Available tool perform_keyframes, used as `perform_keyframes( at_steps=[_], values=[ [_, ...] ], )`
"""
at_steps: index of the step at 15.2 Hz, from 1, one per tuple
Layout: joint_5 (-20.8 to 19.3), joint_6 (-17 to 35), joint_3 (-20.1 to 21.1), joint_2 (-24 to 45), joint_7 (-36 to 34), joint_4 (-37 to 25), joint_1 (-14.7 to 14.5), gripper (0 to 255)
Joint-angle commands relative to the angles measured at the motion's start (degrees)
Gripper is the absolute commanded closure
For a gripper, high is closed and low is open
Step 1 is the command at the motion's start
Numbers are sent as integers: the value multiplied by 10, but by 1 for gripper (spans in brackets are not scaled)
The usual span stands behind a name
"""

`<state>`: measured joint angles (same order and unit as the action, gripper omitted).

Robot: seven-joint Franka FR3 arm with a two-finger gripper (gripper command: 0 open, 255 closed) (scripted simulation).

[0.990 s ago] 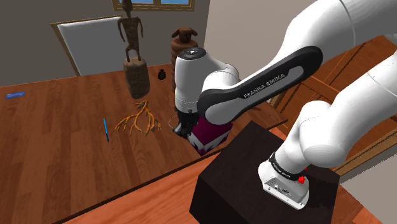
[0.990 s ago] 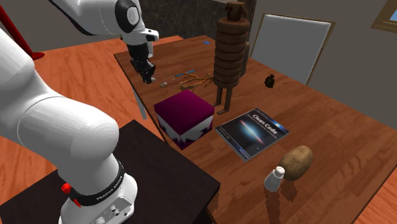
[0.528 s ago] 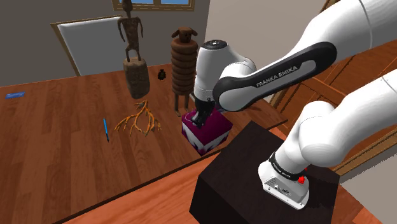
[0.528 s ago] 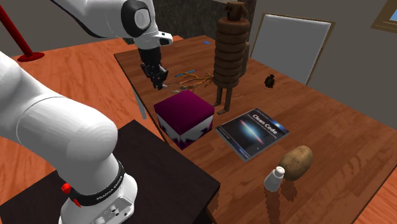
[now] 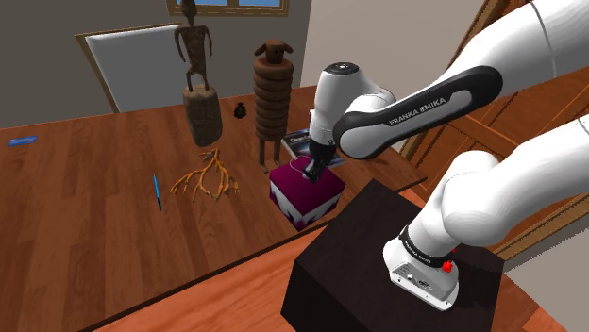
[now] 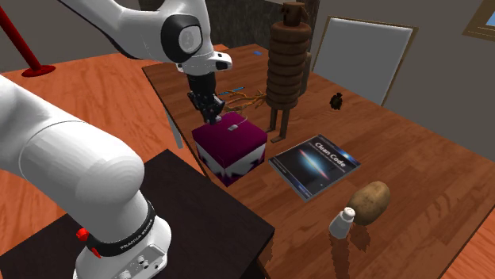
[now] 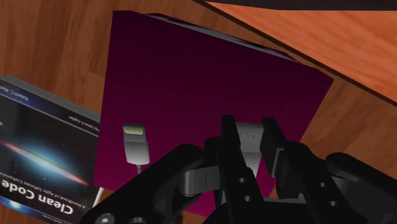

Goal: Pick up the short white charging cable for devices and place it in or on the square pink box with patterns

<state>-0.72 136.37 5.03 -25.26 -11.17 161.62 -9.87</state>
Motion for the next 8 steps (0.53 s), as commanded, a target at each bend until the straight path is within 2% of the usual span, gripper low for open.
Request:
perform_keyframes(
  at_steps=[1, 8],
  values=[
    [-2, 21, -1, 13, 1, 8, 2, 255],
    [-10, 99, 4, 74, -8, 25, 8, 255]
  ],
)
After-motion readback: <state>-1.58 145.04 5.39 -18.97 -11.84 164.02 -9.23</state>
